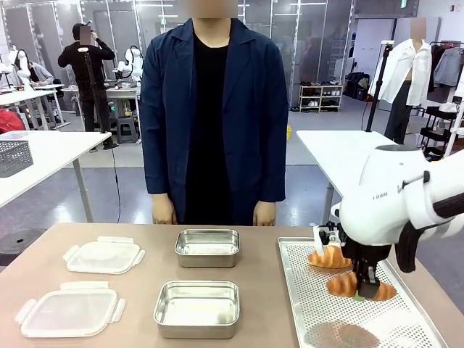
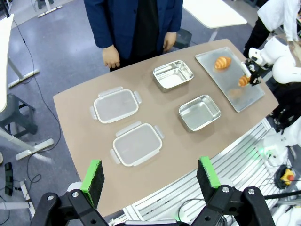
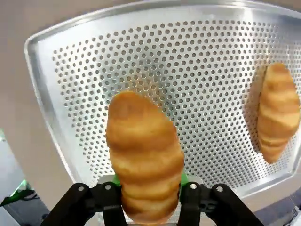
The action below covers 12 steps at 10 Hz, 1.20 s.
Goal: Place the bread into the airtight container.
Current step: Pick up a Butter Roll and place it into an empty Airtight Container.
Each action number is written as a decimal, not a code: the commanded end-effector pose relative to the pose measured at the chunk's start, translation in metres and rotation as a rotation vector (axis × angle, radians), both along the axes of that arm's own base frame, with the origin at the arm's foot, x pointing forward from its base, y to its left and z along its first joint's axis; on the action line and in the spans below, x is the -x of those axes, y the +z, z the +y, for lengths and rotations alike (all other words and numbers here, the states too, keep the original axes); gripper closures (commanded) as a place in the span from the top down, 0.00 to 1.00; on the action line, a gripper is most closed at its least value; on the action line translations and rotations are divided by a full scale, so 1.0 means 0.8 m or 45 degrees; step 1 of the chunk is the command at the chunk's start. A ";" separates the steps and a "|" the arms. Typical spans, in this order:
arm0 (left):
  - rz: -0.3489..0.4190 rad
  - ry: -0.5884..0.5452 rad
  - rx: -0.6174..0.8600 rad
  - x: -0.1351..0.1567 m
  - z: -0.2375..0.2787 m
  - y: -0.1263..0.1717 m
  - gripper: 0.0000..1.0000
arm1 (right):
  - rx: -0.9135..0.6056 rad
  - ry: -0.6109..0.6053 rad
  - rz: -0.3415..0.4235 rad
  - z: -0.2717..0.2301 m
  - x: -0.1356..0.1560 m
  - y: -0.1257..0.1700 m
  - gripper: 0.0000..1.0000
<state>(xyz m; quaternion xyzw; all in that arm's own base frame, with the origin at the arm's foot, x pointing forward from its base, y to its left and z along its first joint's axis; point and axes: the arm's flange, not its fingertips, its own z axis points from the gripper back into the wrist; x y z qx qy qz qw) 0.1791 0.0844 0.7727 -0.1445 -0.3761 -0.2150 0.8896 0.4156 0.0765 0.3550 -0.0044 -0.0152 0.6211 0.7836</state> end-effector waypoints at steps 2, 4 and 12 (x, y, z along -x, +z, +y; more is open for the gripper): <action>-0.007 -0.016 0.004 0.001 0.000 0.003 1.00 | -0.034 0.032 0.041 0.039 0.004 0.049 0.42; -0.007 -0.016 0.004 0.001 0.000 0.003 1.00 | -0.007 0.061 0.034 0.110 0.006 0.076 0.42; -0.007 -0.016 0.004 0.001 0.000 0.003 1.00 | -0.032 0.241 0.017 0.403 0.029 0.083 0.42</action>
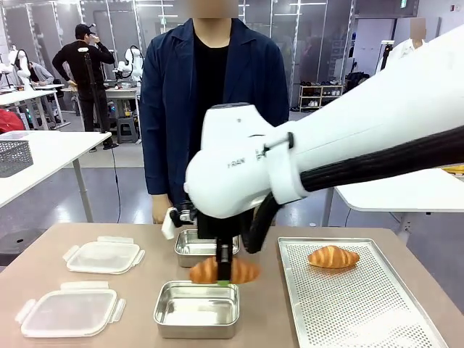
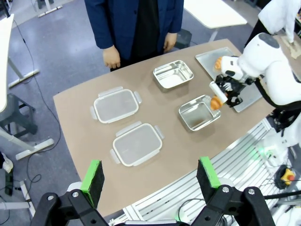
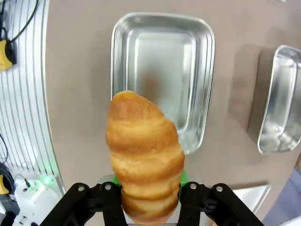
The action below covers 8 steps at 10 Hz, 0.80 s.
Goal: Place the bread into the airtight container.
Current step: Pick up a Butter Roll and place it into an empty Airtight Container.
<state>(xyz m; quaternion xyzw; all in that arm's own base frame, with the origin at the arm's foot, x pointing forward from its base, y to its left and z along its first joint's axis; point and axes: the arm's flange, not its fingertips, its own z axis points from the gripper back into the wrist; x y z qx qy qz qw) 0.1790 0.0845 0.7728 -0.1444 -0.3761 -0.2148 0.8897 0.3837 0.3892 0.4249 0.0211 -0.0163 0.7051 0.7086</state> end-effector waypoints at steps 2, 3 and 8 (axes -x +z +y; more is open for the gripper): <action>-0.007 -0.017 0.004 0.001 0.000 0.003 1.00 | -0.012 -0.033 -0.008 0.043 -0.013 -0.030 0.42; -0.007 -0.017 0.004 0.001 0.000 0.003 1.00 | 0.010 -0.032 -0.012 0.057 -0.014 -0.046 0.42; -0.007 -0.017 0.004 0.001 0.000 0.003 1.00 | 0.043 -0.076 0.023 0.068 -0.038 -0.100 0.42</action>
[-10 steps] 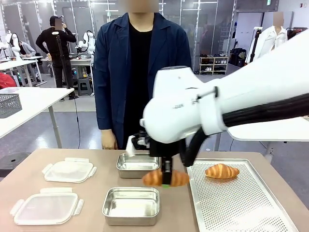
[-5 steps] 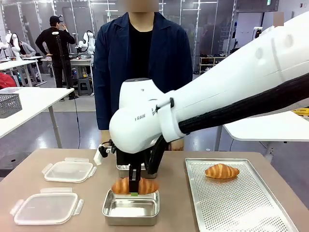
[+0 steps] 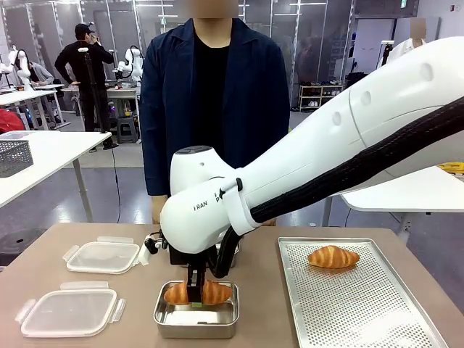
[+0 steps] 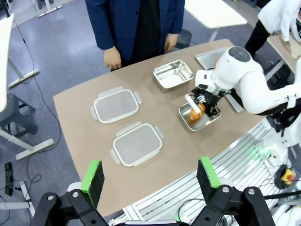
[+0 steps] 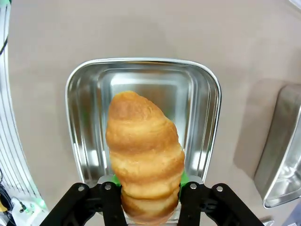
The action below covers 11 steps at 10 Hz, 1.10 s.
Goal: Place the bread into the airtight container.
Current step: Pick up a Butter Roll and place it into an empty Airtight Container.
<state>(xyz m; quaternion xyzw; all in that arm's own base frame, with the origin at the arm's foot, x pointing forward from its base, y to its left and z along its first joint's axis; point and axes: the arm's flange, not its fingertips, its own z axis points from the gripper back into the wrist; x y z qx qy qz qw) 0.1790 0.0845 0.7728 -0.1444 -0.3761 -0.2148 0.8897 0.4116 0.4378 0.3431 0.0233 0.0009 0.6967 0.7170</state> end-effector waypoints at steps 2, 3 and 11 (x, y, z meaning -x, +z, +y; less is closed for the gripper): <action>-0.007 -0.017 0.004 0.001 0.000 0.003 1.00 | 0.027 -0.051 0.000 0.006 -0.002 0.003 0.54; -0.007 -0.017 0.004 0.001 0.000 0.003 1.00 | 0.038 -0.052 0.001 0.007 -0.001 0.002 0.73; -0.007 -0.017 0.004 0.001 0.000 0.003 1.00 | 0.003 -0.065 0.024 -0.018 -0.006 0.012 1.00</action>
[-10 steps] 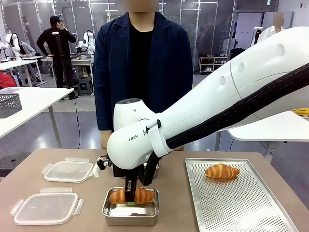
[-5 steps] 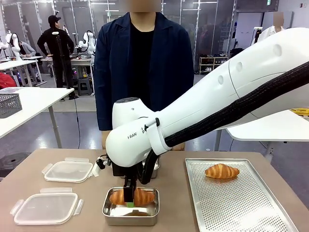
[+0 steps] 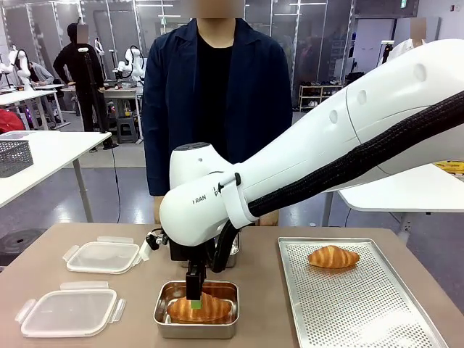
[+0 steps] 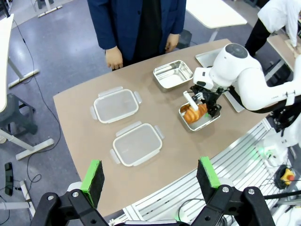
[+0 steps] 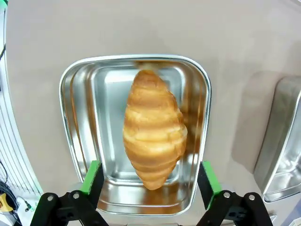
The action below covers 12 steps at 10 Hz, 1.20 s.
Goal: Place the bread into the airtight container.
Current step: Pick up a Butter Roll and place it into an empty Airtight Container.
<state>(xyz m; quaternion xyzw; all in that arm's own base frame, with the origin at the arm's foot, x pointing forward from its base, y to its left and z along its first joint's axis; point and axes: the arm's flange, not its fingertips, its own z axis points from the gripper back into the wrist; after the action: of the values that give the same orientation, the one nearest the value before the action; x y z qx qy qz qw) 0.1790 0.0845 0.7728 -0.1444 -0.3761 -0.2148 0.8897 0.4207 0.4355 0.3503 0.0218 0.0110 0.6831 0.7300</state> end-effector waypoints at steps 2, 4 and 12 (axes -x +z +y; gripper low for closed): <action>-0.007 -0.017 0.004 0.001 0.000 0.003 1.00 | 0.000 0.010 0.001 0.005 0.004 -0.001 1.00; -0.007 -0.017 0.004 0.001 0.000 0.003 1.00 | 0.000 0.010 0.001 0.005 0.004 -0.001 1.00; -0.007 -0.017 0.004 0.001 0.000 0.003 1.00 | 0.000 0.010 0.001 0.005 0.004 -0.001 1.00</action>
<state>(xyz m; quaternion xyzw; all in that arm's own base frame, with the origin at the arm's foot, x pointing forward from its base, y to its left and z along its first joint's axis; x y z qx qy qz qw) 0.1790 0.0845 0.7728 -0.1444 -0.3761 -0.2148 0.8897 0.4182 0.4387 0.3498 0.0234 0.0114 0.6860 0.7272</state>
